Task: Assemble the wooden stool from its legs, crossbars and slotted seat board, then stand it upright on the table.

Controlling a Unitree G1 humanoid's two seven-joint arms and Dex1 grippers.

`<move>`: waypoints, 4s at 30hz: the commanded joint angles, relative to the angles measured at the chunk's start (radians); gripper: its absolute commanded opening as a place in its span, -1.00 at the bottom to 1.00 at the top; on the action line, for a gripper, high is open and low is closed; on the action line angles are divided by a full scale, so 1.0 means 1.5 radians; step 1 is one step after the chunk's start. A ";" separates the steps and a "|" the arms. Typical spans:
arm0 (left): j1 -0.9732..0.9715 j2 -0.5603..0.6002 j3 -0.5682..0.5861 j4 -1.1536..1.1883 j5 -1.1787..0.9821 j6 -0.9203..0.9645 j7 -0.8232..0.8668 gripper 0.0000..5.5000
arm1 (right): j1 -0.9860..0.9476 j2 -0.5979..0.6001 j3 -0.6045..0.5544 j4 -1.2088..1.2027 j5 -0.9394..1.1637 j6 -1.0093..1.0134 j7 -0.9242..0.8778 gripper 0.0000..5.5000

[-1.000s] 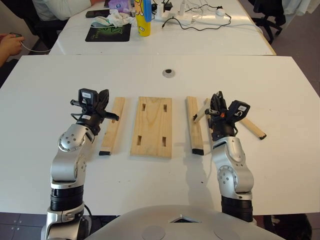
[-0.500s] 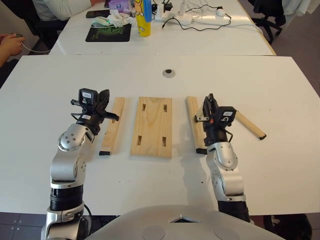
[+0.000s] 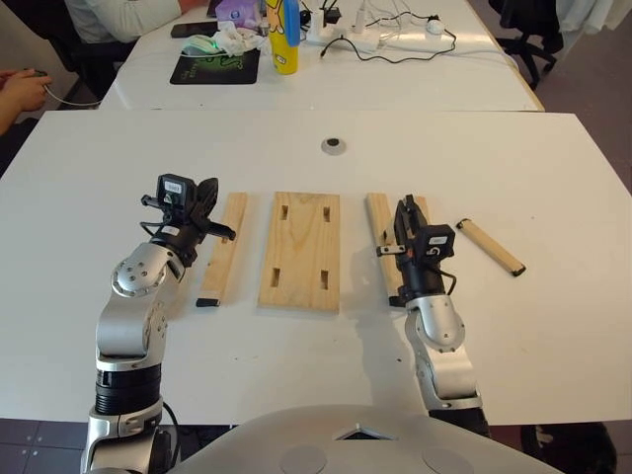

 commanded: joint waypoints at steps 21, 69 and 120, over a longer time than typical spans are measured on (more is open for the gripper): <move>-0.015 -0.003 0.008 -0.001 0.002 0.002 0.008 -1.00 | -0.026 -0.025 -0.026 -0.034 -0.001 0.034 0.027 -0.57; 0.087 -0.066 0.008 -0.077 0.023 -0.020 0.086 -1.00 | 0.005 -0.248 -0.057 -0.353 0.203 0.757 0.115 0.22; 0.031 -0.120 0.027 -0.103 -0.154 0.113 0.050 -0.93 | -0.165 -0.129 -0.119 -0.290 0.257 0.477 0.182 -0.25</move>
